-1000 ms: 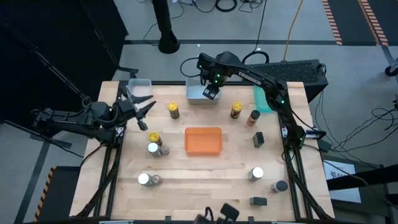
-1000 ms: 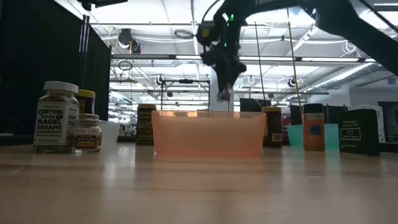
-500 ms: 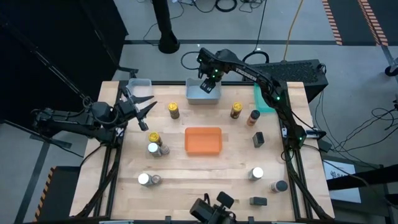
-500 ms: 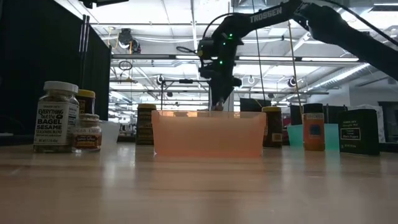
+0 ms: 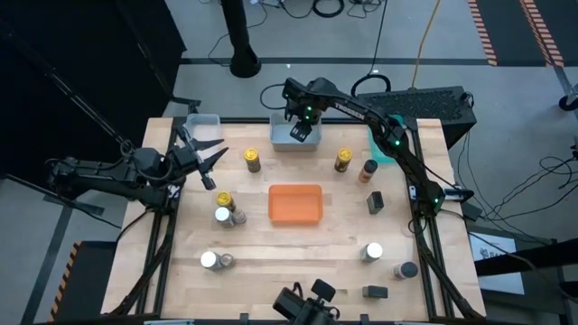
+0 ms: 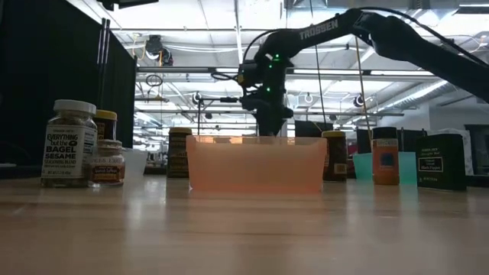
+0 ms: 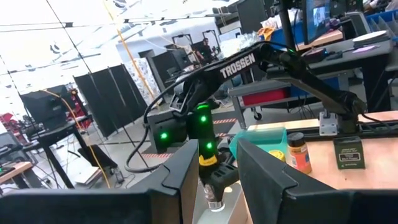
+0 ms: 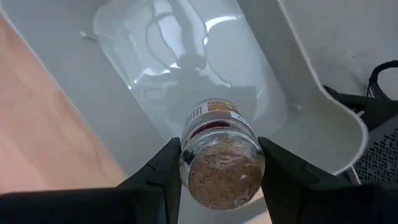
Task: Sort spices by type
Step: Put the top right brown seasoning bottle into the gray bin, then put the top left yellow seasoning bottle into the orange bin
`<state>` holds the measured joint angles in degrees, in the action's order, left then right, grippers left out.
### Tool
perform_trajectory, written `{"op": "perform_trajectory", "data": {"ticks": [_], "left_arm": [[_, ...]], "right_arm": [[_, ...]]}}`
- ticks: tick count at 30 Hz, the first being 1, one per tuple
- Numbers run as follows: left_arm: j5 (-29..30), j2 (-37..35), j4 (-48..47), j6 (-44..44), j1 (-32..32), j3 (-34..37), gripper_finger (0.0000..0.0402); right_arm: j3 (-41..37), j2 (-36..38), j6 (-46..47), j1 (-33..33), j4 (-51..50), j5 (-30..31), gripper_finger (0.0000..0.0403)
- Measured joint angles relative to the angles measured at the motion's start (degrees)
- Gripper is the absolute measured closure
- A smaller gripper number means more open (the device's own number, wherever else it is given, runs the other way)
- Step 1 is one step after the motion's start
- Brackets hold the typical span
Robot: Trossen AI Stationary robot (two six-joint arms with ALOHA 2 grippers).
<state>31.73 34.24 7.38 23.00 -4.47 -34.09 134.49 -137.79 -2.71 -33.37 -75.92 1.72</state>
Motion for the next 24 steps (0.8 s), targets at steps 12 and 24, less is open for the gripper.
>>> {"op": "perform_trajectory", "data": {"ticks": [12,24], "left_arm": [[0.0,0.0,-0.4,0.3,0.0,0.0,0.0286],[0.0,0.0,-0.6,0.2,0.0,0.0,0.0286]], "right_arm": [[0.0,-3.6,-0.4,0.1,-1.1,0.1,0.0257],[0.0,-3.5,-1.6,0.1,-0.9,3.0,0.0135]]}}
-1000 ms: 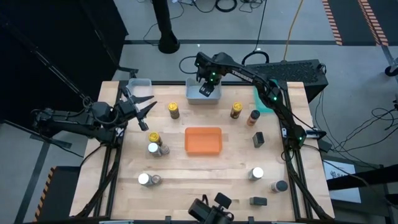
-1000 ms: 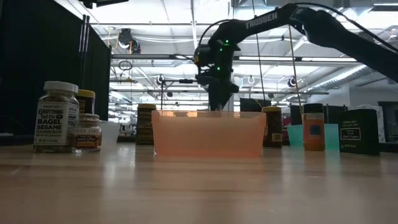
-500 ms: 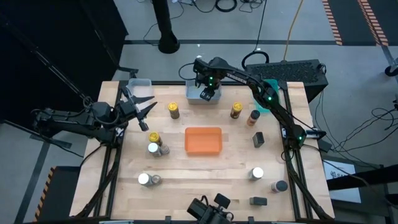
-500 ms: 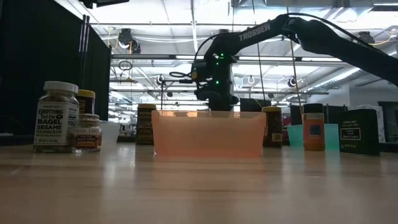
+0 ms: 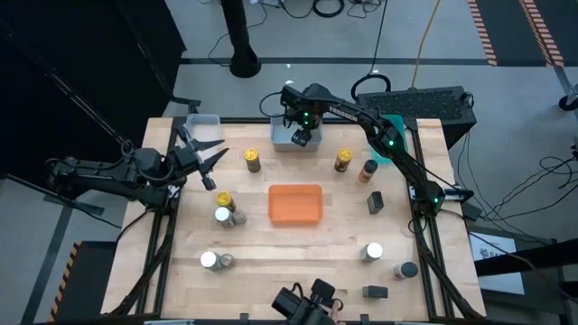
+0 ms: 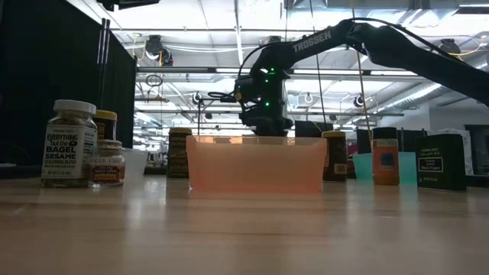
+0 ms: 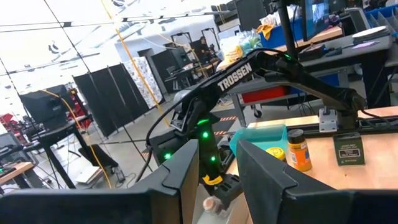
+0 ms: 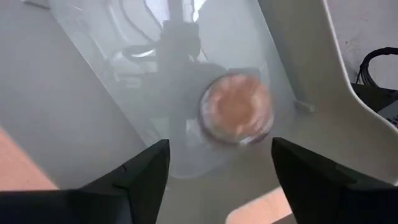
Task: Sort spices by type
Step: Put the top left yellow seasoning bottle into the orange bin
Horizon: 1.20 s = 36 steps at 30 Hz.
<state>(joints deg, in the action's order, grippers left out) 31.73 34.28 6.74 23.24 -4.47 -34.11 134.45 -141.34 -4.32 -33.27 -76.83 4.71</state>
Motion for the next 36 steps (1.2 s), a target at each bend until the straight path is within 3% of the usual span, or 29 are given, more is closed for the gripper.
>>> {"op": "perform_trajectory", "data": {"ticks": [10,19,25,30,36], "left_arm": [[0.0,0.0,0.0,0.0,0.0,0.0,0.0286],[0.0,0.0,-0.1,-0.1,0.0,0.0,0.0286],[0.0,0.2,-2.6,-0.8,0.0,0.0,0.0286],[-0.7,0.4,-5.1,-7.4,0.0,0.0,0.0286],[-17.1,1.3,-11.1,-16.0,-0.2,0.0,0.0286]], "right_arm": [[0.0,1.6,0.0,0.0,1.1,0.1,0.0142],[0.0,12.6,2.1,2.2,2.2,0.2,0.0180],[0.1,22.1,2.5,11.9,2.2,5.5,0.0216],[0.1,27.8,3.5,23.1,3.6,9.0,0.0238],[-6.1,31.6,-0.3,34.3,14.4,14.7,0.0253]]}}
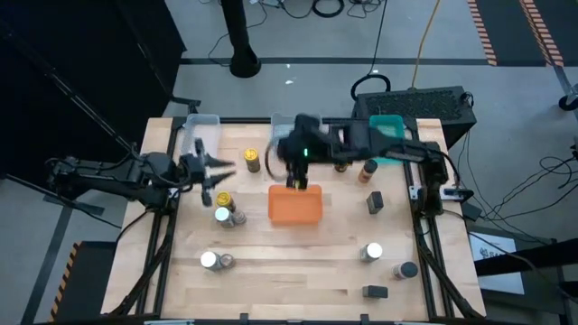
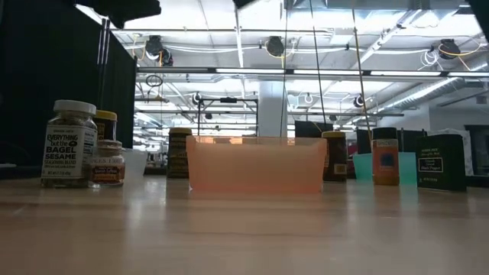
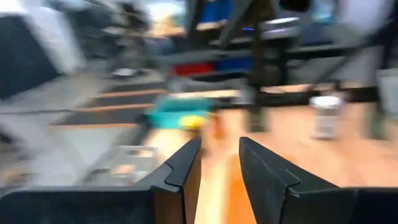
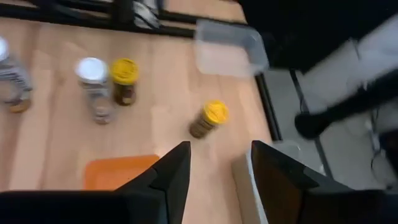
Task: Sort spices by type
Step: Put the top left yellow seasoning bottle into the orange bin
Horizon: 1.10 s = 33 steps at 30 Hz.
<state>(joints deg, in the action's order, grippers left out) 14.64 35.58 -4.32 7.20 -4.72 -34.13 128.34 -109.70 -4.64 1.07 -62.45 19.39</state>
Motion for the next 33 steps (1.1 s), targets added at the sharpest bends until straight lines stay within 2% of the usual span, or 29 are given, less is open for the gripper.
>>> {"op": "perform_trajectory", "data": {"ticks": [2,4,6,8,11,16,18,21,24,26,30,33], "left_arm": [[-3.3,0.6,0.6,-3.5,-0.7,0.0,0.0286],[-4.1,1.1,0.9,-5.8,-2.0,0.0,0.0286],[-4.1,2.0,0.7,-7.0,-3.8,0.0,0.0286],[-3.7,3.3,0.5,-8.2,-6.0,0.0,0.0286],[1.7,6.2,0.8,-9.1,-9.2,0.0,0.0286],[15.0,11.9,0.7,-13.0,-11.2,0.0,0.0286],[17.0,13.7,-0.2,-13.9,-10.5,-0.3,0.0286],[17.0,16.3,-4.5,-14.6,-7.1,-3.9,0.0286],[15.0,19.4,-11.4,-15.9,-2.6,-9.0,0.0286],[10.5,21.7,-16.9,-16.0,0.8,-12.4,0.0286],[-3.0,26.7,-24.2,-15.8,7.6,-15.7,0.0286],[-5.5,30.4,-25.7,-11.2,11.7,-15.7,0.0286]], "right_arm": [[-5.4,1.8,-0.7,2.5,3.6,2.1,0.0256],[-13.0,4.5,-0.8,4.0,7.7,5.7,0.0258],[-22.5,8.5,0.0,4.6,13.3,9.5,0.0259],[-33.0,13.8,1.7,4.8,19.9,10.7,0.0259],[-48.6,23.7,4.5,4.9,29.4,11.8,0.0259],[-67.7,39.0,6.6,4.1,43.5,26.0,0.0259],[-72.1,43.6,6.0,3.2,49.1,28.3,0.0259],[-75.9,48.2,5.7,1.8,54.7,28.5,0.0259],[-77.4,50.4,6.0,0.5,54.7,28.5,0.0259],[-77.5,50.7,6.1,-0.1,54.8,28.5,0.0259],[-77.5,50.1,6.1,-0.5,54.5,28.3,0.0259],[-77.5,49.7,6.8,-0.5,54.2,27.8,0.0259]]}}
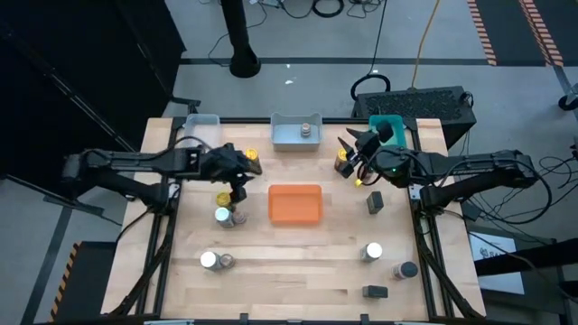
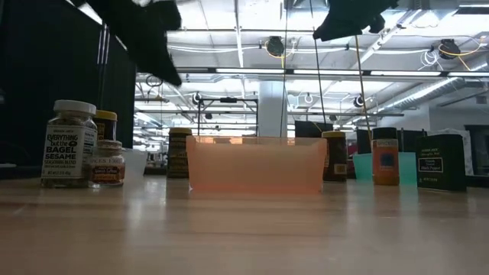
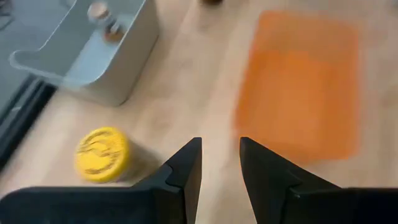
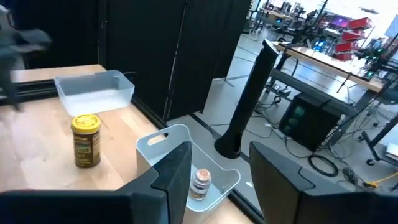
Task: Sort spices by type
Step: Put the top left yellow seasoning bottle into the orange bin
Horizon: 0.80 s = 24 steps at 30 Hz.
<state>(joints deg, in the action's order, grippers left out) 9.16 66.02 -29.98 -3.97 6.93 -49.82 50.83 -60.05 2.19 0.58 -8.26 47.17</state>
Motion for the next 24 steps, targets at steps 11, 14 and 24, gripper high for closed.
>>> {"op": "perform_trajectory", "data": {"ticks": [11,14,24], "left_arm": [[2.4,2.2,0.7,10.3,13.8,-1.1,0.0247],[-4.5,3.1,0.0,10.3,16.6,-1.1,0.0201],[-7.9,7.4,4.0,20.5,18.6,-1.1,0.0087]], "right_arm": [[0.0,-0.1,4.6,0.2,0.1,-7.7,0.0259],[0.0,-0.1,5.3,0.3,-0.2,-10.3,0.0259],[0.0,-0.1,6.2,0.3,-4.2,-14.4,0.0259]]}}
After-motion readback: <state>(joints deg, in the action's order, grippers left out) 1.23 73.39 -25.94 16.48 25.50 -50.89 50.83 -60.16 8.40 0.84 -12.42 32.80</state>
